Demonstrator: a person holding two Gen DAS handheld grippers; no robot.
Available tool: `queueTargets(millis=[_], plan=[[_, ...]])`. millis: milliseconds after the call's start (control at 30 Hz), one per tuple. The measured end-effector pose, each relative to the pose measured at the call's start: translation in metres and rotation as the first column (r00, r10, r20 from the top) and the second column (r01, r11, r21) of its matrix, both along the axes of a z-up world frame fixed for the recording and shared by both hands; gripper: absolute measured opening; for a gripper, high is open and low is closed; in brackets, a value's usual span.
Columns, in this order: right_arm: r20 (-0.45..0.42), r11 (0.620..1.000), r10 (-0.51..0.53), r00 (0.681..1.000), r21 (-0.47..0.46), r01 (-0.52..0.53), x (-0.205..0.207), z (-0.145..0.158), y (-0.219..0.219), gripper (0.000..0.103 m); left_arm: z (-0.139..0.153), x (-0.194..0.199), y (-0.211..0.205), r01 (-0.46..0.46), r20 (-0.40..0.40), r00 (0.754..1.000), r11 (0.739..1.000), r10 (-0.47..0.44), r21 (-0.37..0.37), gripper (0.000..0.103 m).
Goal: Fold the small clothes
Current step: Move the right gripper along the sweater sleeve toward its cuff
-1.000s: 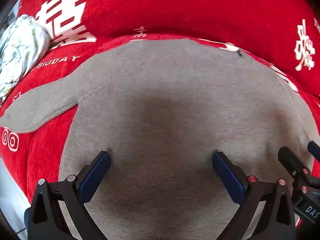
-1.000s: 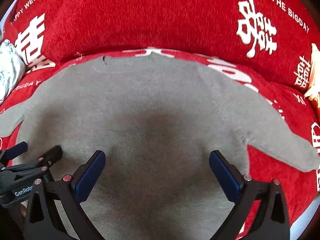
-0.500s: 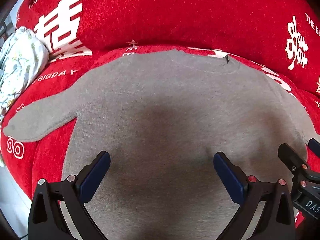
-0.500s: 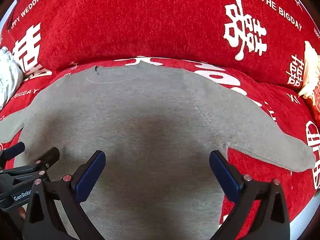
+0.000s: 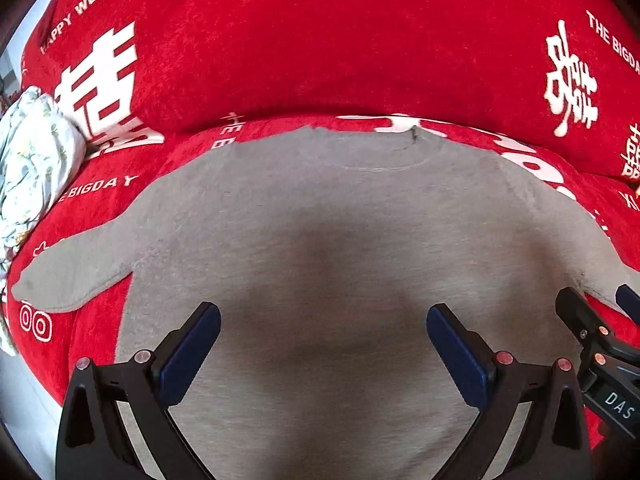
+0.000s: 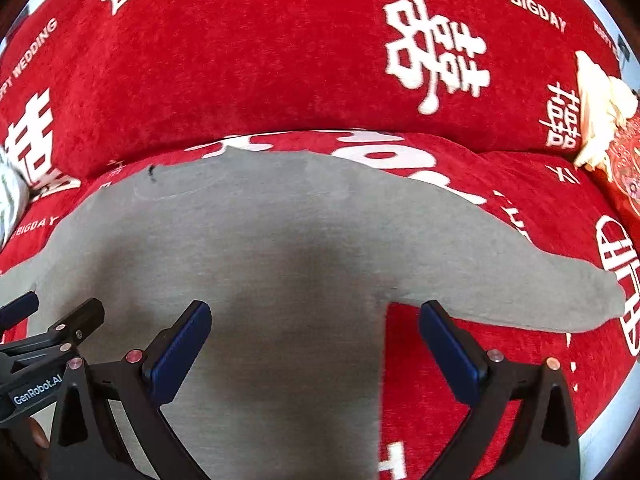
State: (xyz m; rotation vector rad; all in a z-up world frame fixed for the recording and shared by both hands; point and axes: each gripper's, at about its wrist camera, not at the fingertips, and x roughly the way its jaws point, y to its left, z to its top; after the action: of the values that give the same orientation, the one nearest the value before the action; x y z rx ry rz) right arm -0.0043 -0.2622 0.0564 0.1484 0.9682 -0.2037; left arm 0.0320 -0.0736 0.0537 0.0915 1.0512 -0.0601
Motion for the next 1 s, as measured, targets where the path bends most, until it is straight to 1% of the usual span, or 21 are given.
queueTargets(millis=[100,400,800,1000], plan=[[0.003,1.0,-0.015,1.0,-0.015,0.015,-0.003,0.001,-0.01,0.103,0.002,0.0,-0.011,0.008,0.006,1.0,1.0,-0.008,0.006,0.103],[0.014,0.995,-0.097,0.995,-0.001,0.097,-0.011,0.003,-0.053,0.103,0.006,0.002,-0.047,0.049,0.013,0.999,0.998,-0.05,0.033,0.103],[0.019,0.984,-0.177,0.984,-0.015,0.178,-0.027,-0.002,-0.104,0.103,-0.001,0.0,-0.096,0.107,0.013,0.994,0.993,-0.108,0.058,0.103],[0.018,0.974,-0.226,0.974,0.0,0.226,-0.037,-0.007,-0.132,0.103,-0.001,-0.003,-0.125,0.148,0.024,0.988,0.986,-0.151,0.081,0.103]])
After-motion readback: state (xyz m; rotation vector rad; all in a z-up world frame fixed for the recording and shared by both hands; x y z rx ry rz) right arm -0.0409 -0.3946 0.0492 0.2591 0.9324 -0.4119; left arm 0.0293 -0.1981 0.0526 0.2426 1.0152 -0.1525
